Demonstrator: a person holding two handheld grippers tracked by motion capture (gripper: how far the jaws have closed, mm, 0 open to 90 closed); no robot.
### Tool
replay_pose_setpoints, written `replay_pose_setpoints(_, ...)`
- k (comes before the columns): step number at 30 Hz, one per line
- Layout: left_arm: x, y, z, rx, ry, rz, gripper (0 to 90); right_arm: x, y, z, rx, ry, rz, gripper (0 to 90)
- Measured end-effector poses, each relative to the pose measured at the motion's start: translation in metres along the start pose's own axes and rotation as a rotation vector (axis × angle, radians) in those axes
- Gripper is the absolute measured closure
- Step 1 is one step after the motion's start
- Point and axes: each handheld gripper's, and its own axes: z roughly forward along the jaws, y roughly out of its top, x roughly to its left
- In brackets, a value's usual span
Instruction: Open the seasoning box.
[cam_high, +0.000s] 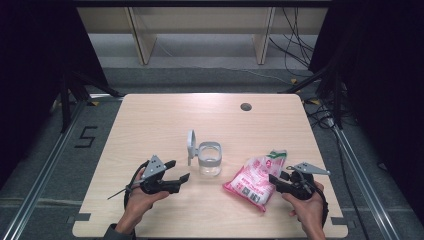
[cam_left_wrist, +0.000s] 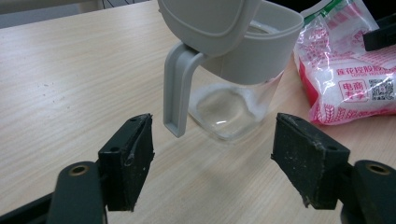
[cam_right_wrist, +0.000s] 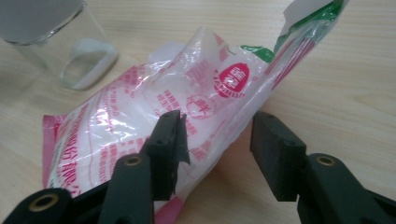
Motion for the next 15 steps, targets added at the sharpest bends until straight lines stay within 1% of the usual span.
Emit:
replay_pose_setpoints(1, 0.000, 0.000, 0.000, -0.002, 0.000, -0.001, 28.4, -0.001, 0.000, 0.003, -0.007, -0.014, 0.007, 51.9)
replay_pose_setpoints(2, 0.000, 0.001, 0.000, -0.004, 0.000, 0.000, 28.5, -0.001, 0.001, 0.004, -0.001, -0.004, 0.030, 51.6)
replay_pose_setpoints(3, 0.000, 0.001, 0.000, -0.005, -0.001, 0.001, 28.5, -0.002, 0.002, 0.008, -0.004, -0.021, 0.020, 51.0)
replay_pose_setpoints(5, 0.000, 0.001, 0.000, -0.002, -0.002, 0.002, 28.5, -0.001, 0.004, 0.010, 0.012, -0.047, 0.022, 48.9)
replay_pose_setpoints(6, 0.000, 0.001, 0.000, -0.003, 0.000, 0.002, 28.5, 0.000, 0.005, 0.012, 0.012, -0.056, 0.032, 47.1)
replay_pose_setpoints(7, 0.000, 0.001, 0.000, -0.003, 0.000, 0.000, 28.6, -0.002, 0.006, 0.015, 0.006, -0.056, 0.018, 45.9)
replay_pose_setpoints(8, 0.000, 0.001, 0.000, -0.004, 0.001, -0.003, 28.6, -0.001, 0.006, 0.016, 0.015, -0.043, 0.022, 44.1)
replay_pose_setpoints(9, 0.000, 0.001, 0.000, -0.003, 0.001, -0.001, 28.6, 0.000, 0.007, 0.017, 0.029, -0.045, 0.028, 42.1)
replay_pose_setpoints(11, 0.000, 0.000, 0.000, -0.003, 0.000, -0.002, 28.6, -0.002, 0.006, 0.022, 0.023, -0.052, 0.023, 39.8)
replay_pose_setpoints(12, 0.000, 0.000, 0.001, -0.004, 0.000, -0.002, 28.6, -0.002, 0.007, 0.020, 0.031, -0.033, 0.028, 39.6)
replay_pose_setpoints(14, 0.000, 0.000, 0.002, -0.003, -0.009, -0.001, 28.5, -0.003, 0.007, 0.023, 0.036, -0.051, 0.016, 41.9)
replay_pose_setpoints(15, 0.000, 0.000, 0.002, -0.002, -0.008, -0.001, 28.5, -0.003, 0.007, 0.023, 0.035, -0.042, 0.011, 44.4)
